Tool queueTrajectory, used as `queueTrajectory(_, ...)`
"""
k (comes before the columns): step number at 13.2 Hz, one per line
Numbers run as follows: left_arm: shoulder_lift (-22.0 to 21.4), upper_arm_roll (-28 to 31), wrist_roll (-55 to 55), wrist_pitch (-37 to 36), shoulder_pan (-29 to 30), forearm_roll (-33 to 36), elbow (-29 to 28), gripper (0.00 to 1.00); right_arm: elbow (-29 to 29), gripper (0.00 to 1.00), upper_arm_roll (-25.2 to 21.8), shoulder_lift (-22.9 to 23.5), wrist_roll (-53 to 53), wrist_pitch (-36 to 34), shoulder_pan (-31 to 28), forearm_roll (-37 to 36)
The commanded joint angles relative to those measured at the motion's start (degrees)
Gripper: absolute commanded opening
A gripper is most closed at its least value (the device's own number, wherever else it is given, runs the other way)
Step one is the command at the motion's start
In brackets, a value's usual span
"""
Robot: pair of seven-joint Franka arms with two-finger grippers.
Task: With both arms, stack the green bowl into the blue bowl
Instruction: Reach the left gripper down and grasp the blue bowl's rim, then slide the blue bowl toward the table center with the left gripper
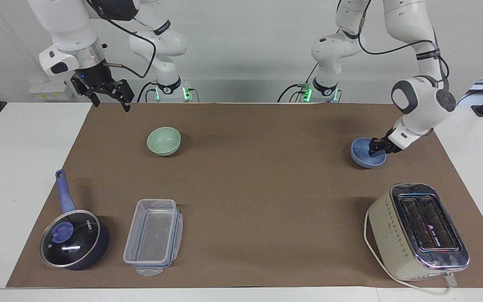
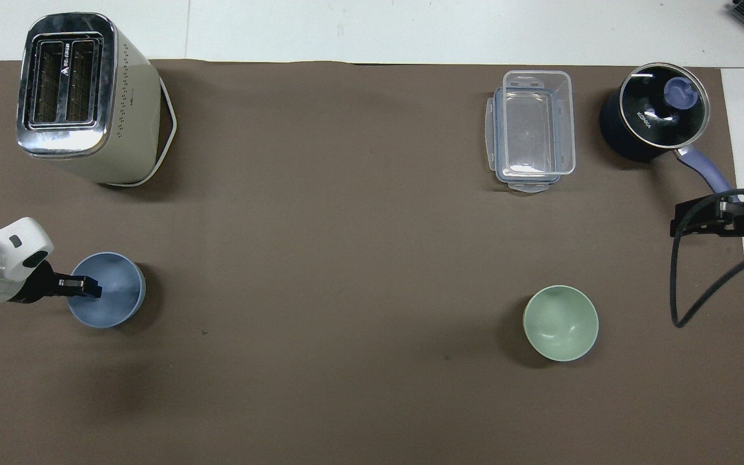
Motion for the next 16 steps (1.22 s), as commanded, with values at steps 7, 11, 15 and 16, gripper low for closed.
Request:
queueTrajectory(7, 2.65, -0.56, 1.77, -8.28, 2.45, -2.85, 8.74, 0.0, 0.44, 1.0, 0.02, 0.3, -1.14, 0.03, -0.96, 0.88)
queueTrajectory(11, 2.3, -0.56, 1.42, -16.63, 2.45, -4.07, 14.81, 0.0, 0.44, 1.0, -0.07, 0.3, -1.14, 0.12, -0.96, 0.88)
queueTrajectory(15, 1.25, -1.53, -2.96, -20.33, 0.09, -4.52, 17.9, 0.0, 0.36, 1.0, -0.16, 0.21, -1.23, 0.12, -1.05, 0.79)
queueTrajectory(16, 0.29, -1.44, -5.06, -20.52, -1.84, -4.52, 17.99, 0.0, 0.36, 1.0, -0.16, 0.21, -1.23, 0.12, -1.05, 0.79)
